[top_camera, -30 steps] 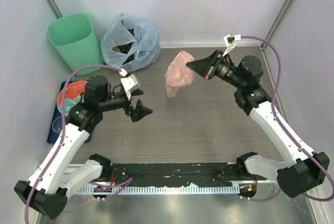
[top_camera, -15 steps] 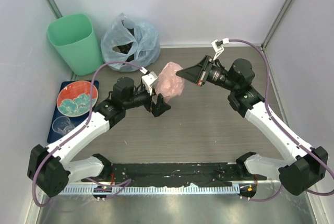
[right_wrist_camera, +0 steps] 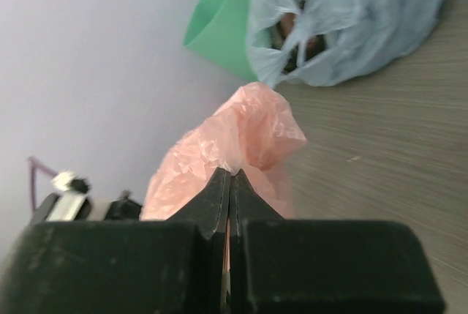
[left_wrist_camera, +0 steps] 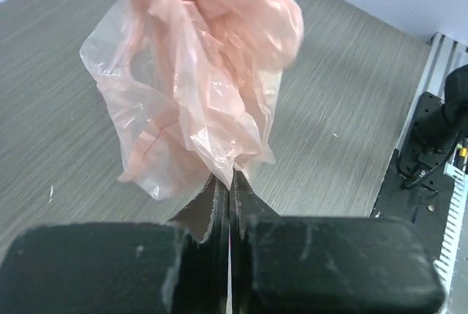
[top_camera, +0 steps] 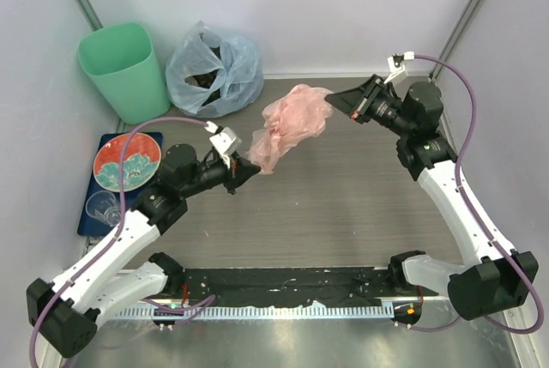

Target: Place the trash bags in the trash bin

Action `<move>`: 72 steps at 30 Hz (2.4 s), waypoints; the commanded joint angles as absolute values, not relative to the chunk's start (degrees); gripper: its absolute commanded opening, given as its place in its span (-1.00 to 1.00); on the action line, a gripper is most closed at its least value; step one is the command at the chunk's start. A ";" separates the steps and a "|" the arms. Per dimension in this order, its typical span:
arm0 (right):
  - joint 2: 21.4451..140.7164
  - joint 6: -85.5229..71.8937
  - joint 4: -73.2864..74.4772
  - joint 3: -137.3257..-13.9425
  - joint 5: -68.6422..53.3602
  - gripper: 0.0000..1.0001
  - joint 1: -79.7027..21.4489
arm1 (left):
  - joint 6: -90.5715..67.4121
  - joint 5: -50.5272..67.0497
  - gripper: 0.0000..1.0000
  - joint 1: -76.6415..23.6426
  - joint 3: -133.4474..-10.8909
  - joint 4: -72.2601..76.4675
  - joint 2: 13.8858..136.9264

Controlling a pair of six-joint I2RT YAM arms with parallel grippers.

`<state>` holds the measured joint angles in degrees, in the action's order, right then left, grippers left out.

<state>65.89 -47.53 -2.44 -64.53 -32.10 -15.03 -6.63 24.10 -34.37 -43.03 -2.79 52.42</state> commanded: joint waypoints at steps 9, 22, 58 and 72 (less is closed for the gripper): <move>71.62 -33.17 4.31 -52.31 -32.88 -0.98 -8.09 | 1.93 32.33 -1.00 -33.84 -48.34 -18.01 50.89; 90.00 -20.05 2.20 -52.38 -28.57 -0.99 -4.66 | 3.25 34.80 -1.00 -29.53 -47.37 -19.34 54.49; 85.86 -4.49 21.53 -72.06 -21.10 0.70 -27.05 | 2.29 35.95 -1.00 -29.35 -42.98 -14.15 64.69; 94.14 1.56 27.93 -83.40 -15.20 -0.98 -28.59 | 0.35 27.25 -1.00 -29.45 -40.26 -16.52 62.67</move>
